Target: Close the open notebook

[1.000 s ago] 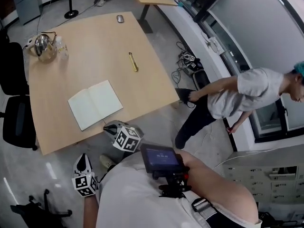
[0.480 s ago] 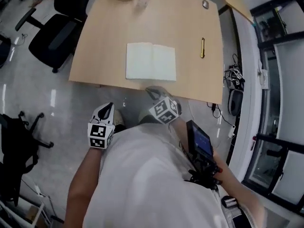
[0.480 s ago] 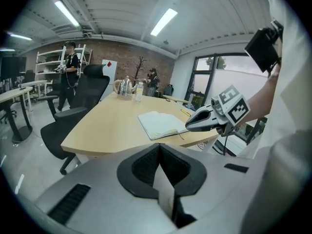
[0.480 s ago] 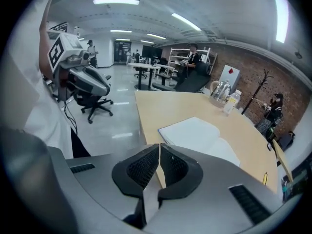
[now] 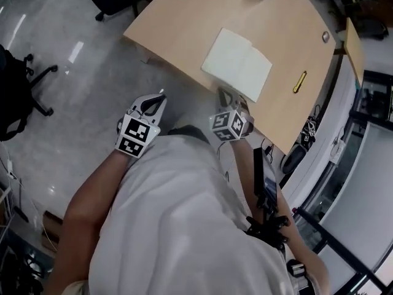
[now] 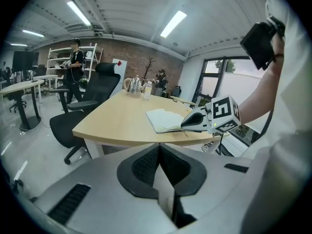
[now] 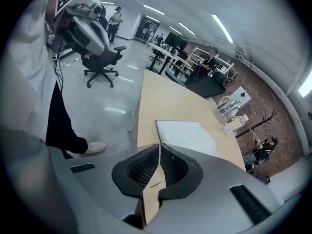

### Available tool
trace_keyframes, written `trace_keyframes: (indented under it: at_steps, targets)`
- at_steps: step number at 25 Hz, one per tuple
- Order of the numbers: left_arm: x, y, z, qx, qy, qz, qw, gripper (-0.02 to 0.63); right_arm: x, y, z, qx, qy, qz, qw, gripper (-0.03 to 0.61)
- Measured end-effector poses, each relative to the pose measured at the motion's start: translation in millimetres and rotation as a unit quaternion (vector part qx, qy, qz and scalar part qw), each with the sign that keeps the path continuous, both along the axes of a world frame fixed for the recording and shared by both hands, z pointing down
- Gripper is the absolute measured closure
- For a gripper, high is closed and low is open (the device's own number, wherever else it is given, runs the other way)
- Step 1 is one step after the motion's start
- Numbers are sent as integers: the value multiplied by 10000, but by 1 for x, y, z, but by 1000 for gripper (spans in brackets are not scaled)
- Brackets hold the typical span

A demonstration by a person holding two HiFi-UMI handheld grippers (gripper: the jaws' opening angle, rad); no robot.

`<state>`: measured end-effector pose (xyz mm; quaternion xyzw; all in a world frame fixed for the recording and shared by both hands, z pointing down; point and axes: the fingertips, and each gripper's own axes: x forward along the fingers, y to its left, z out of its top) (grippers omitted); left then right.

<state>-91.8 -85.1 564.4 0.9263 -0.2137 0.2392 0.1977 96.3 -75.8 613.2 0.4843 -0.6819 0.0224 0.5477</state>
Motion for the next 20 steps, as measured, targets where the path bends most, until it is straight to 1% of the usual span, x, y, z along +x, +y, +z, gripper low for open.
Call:
trace_keyframes:
  at_steps: [7,11,12,13,14,17,20]
  targets:
    - [-17,7,9,-138,3,-283,9995,607,0,-14,5,93,401,-194,9990,560]
    - [-28,14,12,-196,-1,-447,9988,607,1,-18,7,83,746,-348,9966,557]
    - [-31,15,12,-200,-5,-482,9986,607,1,-20,8,90,832,-385,9957,547]
    - [-33,16,13,-203,-10,-513,9985,607,1,-21,8,87,900,-419,9950,507]
    - [-35,17,13,-205,-15,-541,9983,607,1,-22,10,77,951,-453,9944,480]
    - [-41,19,12,-215,-25,-630,9978,607,1,-29,14,59,1131,-593,9918,468]
    - [-46,21,14,-240,-55,-725,9971,607,1,-36,21,25,1440,-788,9864,462]
